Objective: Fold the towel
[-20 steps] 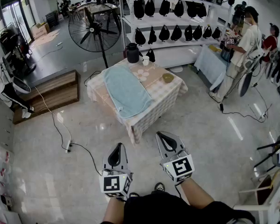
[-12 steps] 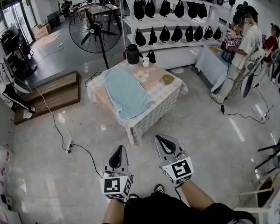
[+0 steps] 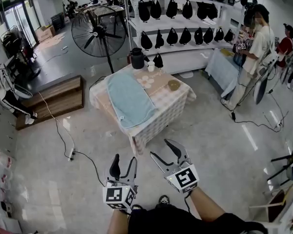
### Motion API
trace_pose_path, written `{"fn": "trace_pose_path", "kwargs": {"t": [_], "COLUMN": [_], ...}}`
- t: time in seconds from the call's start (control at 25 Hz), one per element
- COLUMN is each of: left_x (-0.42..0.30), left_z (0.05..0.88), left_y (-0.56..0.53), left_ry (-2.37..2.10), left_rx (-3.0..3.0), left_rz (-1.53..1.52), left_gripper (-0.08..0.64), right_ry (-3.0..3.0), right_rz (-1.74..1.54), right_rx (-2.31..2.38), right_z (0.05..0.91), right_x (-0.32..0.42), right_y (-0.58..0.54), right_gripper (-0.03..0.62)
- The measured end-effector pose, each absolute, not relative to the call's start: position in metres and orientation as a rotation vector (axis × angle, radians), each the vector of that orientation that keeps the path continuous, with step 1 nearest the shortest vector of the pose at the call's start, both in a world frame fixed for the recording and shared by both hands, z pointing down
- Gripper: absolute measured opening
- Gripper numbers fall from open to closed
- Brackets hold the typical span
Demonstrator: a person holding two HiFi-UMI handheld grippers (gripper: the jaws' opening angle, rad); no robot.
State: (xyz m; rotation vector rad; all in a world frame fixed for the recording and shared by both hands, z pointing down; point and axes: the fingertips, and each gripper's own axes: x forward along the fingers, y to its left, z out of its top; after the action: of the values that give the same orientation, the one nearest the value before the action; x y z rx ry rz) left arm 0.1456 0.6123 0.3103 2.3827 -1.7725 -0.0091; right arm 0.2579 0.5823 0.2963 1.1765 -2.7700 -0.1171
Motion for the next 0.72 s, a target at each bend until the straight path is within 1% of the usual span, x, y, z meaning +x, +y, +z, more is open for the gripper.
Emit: {"fn": "trace_pose_path", "kwargs": {"t": [0.24, 0.36, 0.52, 0.72], "left_x": [0.166, 0.175, 0.171, 0.157], "left_z": [0.329, 0.344, 0.350, 0.356], "left_y": [0.609, 0.605, 0.588, 0.537], "left_ry": [-1.768, -1.749, -1.735, -1.704], "left_rx": [2.329, 2.309, 2.308, 2.311], "left_rz": [-0.031, 0.008, 0.040, 0.037], "left_gripper": [0.253, 0.252, 0.252, 0.252], "right_ry": [-2.768, -2.756, -2.732, -2.686], "right_rz": [-0.096, -0.077, -0.021, -0.006], "right_rx": [1.129, 1.132, 1.149, 1.169], "right_z": [0.313, 0.326, 0.338, 0.346], "right_x": [0.285, 0.295, 0.296, 0.292], "right_y": [0.572, 0.564, 0.548, 0.507], "right_gripper": [0.259, 0.259, 0.259, 0.259]}}
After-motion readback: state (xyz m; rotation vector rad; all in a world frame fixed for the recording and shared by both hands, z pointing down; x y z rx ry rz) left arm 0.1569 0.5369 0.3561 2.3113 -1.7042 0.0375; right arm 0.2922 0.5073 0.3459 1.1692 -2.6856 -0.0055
